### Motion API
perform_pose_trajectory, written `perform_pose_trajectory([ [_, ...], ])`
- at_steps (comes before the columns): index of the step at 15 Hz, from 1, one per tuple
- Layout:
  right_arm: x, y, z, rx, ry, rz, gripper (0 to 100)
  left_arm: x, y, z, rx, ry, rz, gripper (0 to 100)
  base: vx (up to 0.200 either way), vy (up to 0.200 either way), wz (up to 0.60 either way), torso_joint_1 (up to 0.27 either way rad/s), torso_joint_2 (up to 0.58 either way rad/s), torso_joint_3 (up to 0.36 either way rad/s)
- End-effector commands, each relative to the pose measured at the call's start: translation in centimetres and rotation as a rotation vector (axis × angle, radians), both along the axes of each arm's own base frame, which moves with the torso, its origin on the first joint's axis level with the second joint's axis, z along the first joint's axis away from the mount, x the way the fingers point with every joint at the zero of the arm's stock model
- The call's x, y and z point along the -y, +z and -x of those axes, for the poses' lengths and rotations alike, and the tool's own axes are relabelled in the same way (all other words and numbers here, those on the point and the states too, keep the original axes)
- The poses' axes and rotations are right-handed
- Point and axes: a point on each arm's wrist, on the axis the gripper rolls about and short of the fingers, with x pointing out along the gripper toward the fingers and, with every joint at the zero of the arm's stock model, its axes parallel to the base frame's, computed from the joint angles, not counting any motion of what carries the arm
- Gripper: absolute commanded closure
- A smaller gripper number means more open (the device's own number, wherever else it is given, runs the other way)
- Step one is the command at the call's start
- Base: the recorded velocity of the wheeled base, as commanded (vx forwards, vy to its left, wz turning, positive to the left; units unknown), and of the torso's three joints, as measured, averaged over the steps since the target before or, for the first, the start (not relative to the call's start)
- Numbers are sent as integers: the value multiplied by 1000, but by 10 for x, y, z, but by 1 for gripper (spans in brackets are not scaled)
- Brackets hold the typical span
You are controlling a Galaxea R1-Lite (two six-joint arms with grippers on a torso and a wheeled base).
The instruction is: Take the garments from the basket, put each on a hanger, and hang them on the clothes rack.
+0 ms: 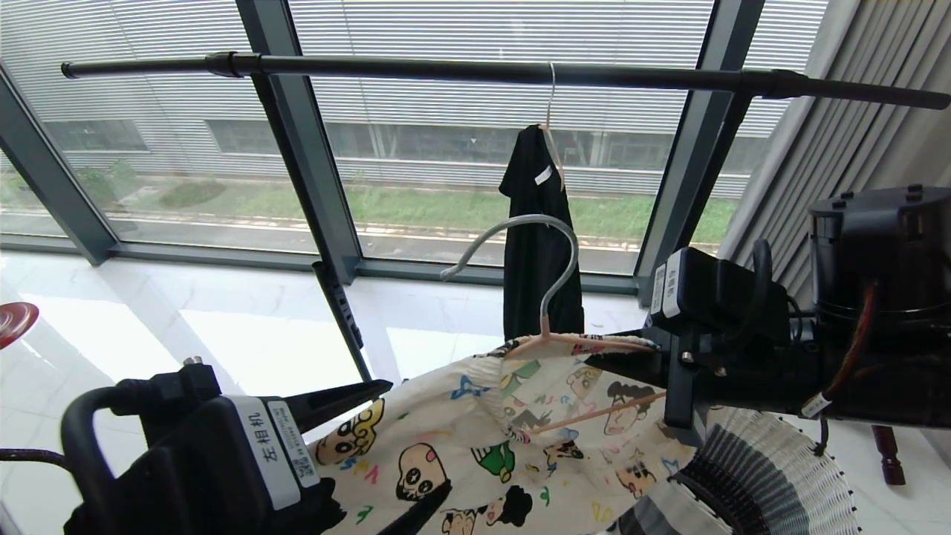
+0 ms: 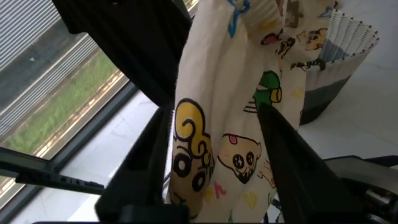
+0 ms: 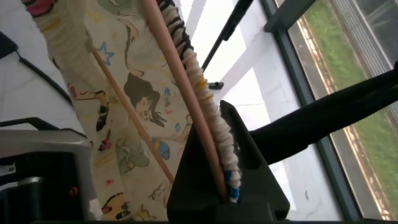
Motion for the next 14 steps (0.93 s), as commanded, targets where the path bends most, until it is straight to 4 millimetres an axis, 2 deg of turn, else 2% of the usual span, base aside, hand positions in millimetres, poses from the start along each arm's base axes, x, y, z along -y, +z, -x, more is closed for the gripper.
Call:
perform_pose_trajectory([
  [1, 8, -3, -11, 41, -35, -7, 100, -3, 2, 2, 8, 1, 12, 0, 0, 0, 0, 0, 0, 0],
  [3, 16, -2, -19, 95, -65, -43, 100, -16, -5, 2, 5, 53, 1, 0, 0, 0, 0, 0, 0, 0],
  [6, 28, 3, -28, 146, -95, -66, 100, -54, -15, -8, 12, 283, 9, 0, 0, 0, 0, 0, 0, 0],
  [9, 30, 6, -29, 160, -103, -78, 100, -82, -26, -4, 15, 438, 19, 0, 0, 0, 0, 0, 0, 0],
  [10, 29, 7, -29, 163, -102, -83, 100, -92, -38, 1, -1, 487, 3, 0, 0, 0, 0, 0, 0, 0],
  [14, 23, 22, -24, 193, -73, -124, 100, -96, -57, 7, -49, 489, -39, 0, 0, 0, 0, 0, 0, 0],
])
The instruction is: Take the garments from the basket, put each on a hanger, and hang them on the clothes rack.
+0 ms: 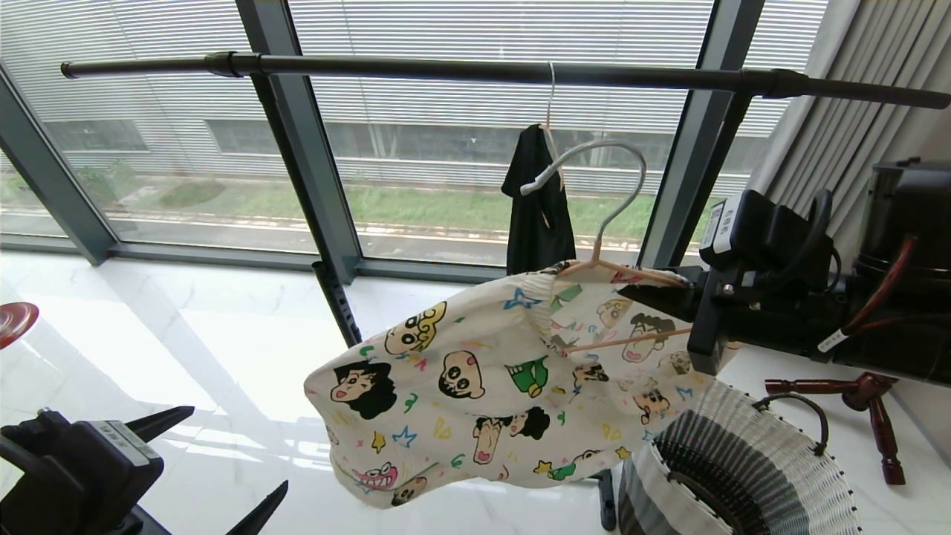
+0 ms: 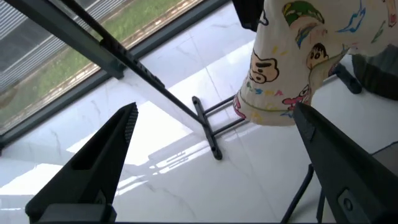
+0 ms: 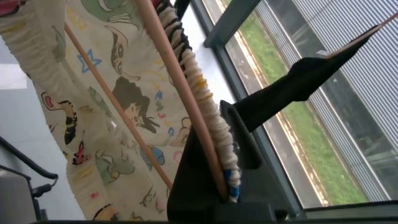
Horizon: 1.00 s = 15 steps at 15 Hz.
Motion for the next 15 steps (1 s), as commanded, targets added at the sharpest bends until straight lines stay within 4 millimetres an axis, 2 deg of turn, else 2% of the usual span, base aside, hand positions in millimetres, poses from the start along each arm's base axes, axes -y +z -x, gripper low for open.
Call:
perform_pose_trajectory([
  [1, -5, 10, 9, 23, 35, -25, 100, -1, -4, 0, -17, 10, 4, 0, 0, 0, 0, 0, 0, 0],
  [4, -14, 15, 24, 25, 94, -41, 100, 2, -3, -3, -34, 20, 35, 0, 0, 0, 0, 0, 0, 0],
  [5, -17, 14, 27, 22, 107, -41, 100, 1, -3, -3, -36, 21, 34, 100, 0, 0, 0, 0, 0, 0],
  [11, -16, 15, 26, 8, 94, -52, 100, 0, -8, -1, -52, 23, 23, 100, 0, 0, 0, 0, 0, 0],
  [15, 1, 18, 12, 1, 1, -77, 100, -14, -18, -2, -80, 155, 8, 100, 0, 0, 0, 0, 0, 0],
])
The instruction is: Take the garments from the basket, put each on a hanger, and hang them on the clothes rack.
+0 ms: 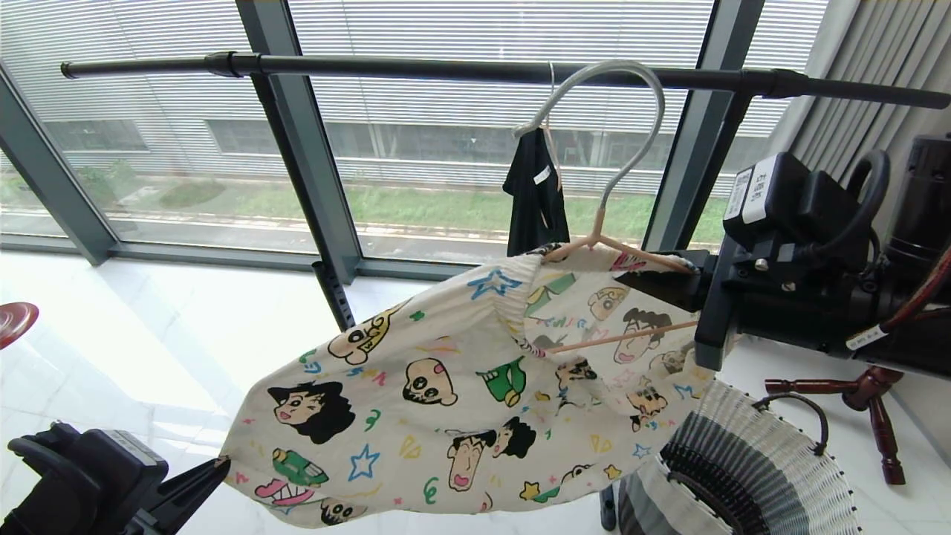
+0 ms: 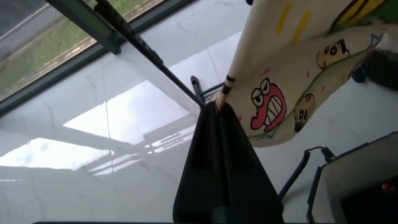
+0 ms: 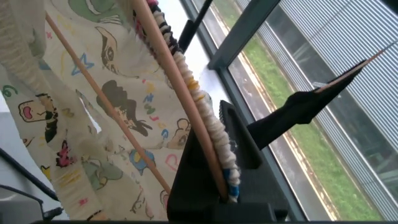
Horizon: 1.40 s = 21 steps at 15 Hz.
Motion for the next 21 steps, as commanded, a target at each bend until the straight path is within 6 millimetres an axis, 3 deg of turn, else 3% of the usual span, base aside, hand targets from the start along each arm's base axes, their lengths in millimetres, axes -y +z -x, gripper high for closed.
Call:
perform_pose_trajectory([
  [1, 9, 4, -5, -2, -40, -20, 100, -9, -3, -3, -13, 100, -10, 100, 0, 0, 0, 0, 0, 0],
  [7, 12, 9, -6, -35, -59, -65, 100, -14, -10, 0, -28, 123, -61, 100, 0, 0, 0, 0, 0, 0],
  [8, 12, 9, -6, -36, -60, -66, 100, -14, -8, 1, -14, 113, -52, 0, 0, 0, 0, 0, 0, 0],
  [10, 12, 6, -7, -47, -83, -58, 100, -14, -4, 3, 14, 111, -40, 0, 0, 0, 0, 0, 0, 0],
  [15, 25, -41, -7, -253, -492, -35, 100, -19, 5, 3, 63, 170, -9, 0, 0, 0, 0, 0, 0, 0],
  [17, 44, -62, -5, -327, -658, -1, 100, -26, 15, -3, 89, 264, -7, 0, 0, 0, 0, 0, 0, 0],
  [21, 99, -93, 14, -414, -894, 75, 100, -35, 23, -8, 114, 376, -9, 0, 0, 0, 0, 0, 0, 0],
])
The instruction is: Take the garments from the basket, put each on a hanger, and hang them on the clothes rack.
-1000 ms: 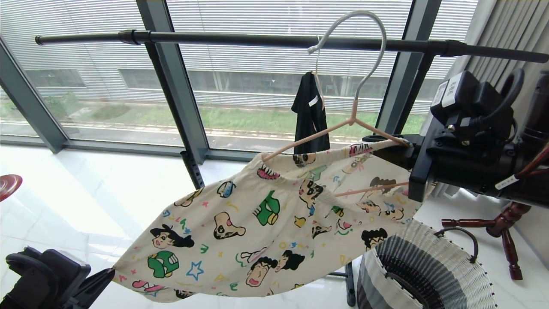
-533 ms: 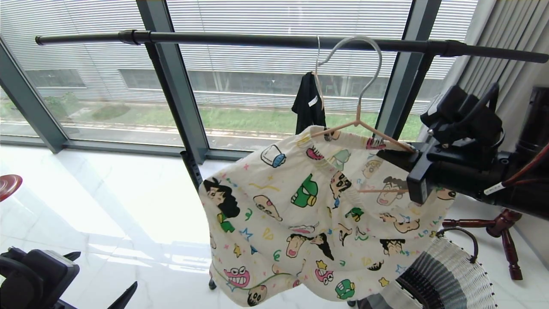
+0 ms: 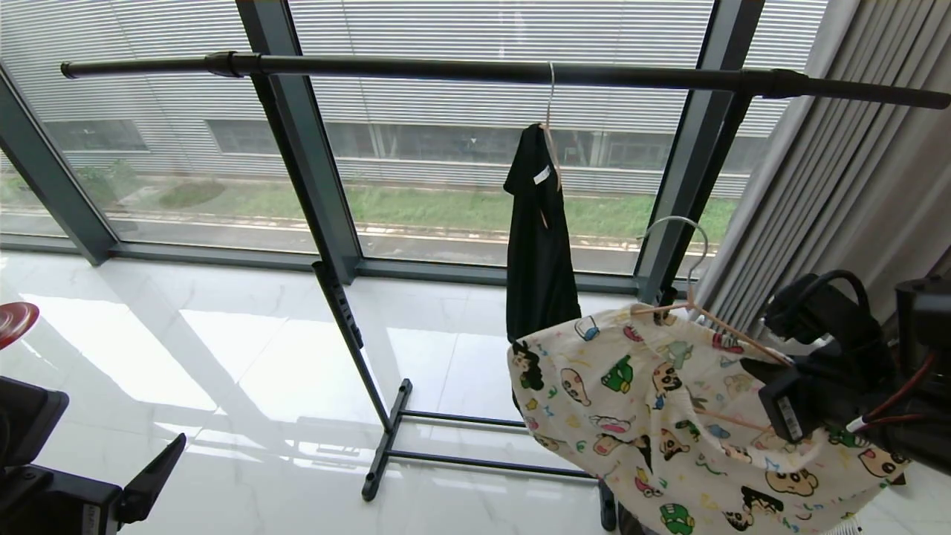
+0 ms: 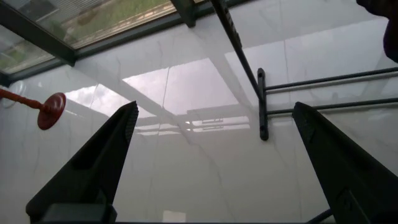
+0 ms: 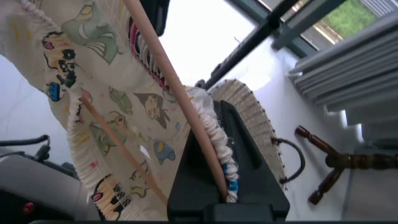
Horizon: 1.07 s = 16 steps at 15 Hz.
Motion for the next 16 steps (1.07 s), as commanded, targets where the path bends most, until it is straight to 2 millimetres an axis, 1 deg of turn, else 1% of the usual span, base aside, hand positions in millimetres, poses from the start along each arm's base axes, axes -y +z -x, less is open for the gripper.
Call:
perform_pose_trajectory([
  [1, 29, -7, 15, -30, -119, 24, 100, -3, 1, -2, -2, 29, -1, 0, 0, 0, 0, 0, 0, 0],
  [3, 48, -5, 12, -26, -247, 40, 100, -2, 2, -3, -2, 28, -2, 0, 0, 0, 0, 0, 0, 0],
  [5, 56, 3, 5, 4, -317, 36, 100, -2, 1, -3, -7, 27, -9, 0, 0, 0, 0, 0, 0, 0],
  [6, 57, 10, -2, 22, -333, 28, 100, -2, 1, -4, -11, 26, -12, 0, 0, 0, 0, 0, 0, 0],
  [10, 52, 39, -39, 100, -383, 12, 100, -2, 2, -5, -11, 24, -19, 0, 0, 0, 0, 0, 0, 0],
  [13, 49, 58, -58, 157, -411, -14, 100, -2, 3, -6, -9, 24, -19, 0, 0, 0, 0, 0, 0, 0],
  [14, 48, 61, -60, 165, -411, -22, 100, -2, 4, -6, -6, 24, -18, 0, 0, 0, 0, 0, 0, 0],
  [15, 45, 71, -67, 197, -410, -41, 100, -2, 6, -8, -3, 24, -17, 0, 0, 0, 0, 0, 0, 0],
  [16, 42, 77, -71, 212, -401, -52, 100, -2, 8, -9, 0, 23, -16, 0, 0, 0, 0, 0, 0, 0],
])
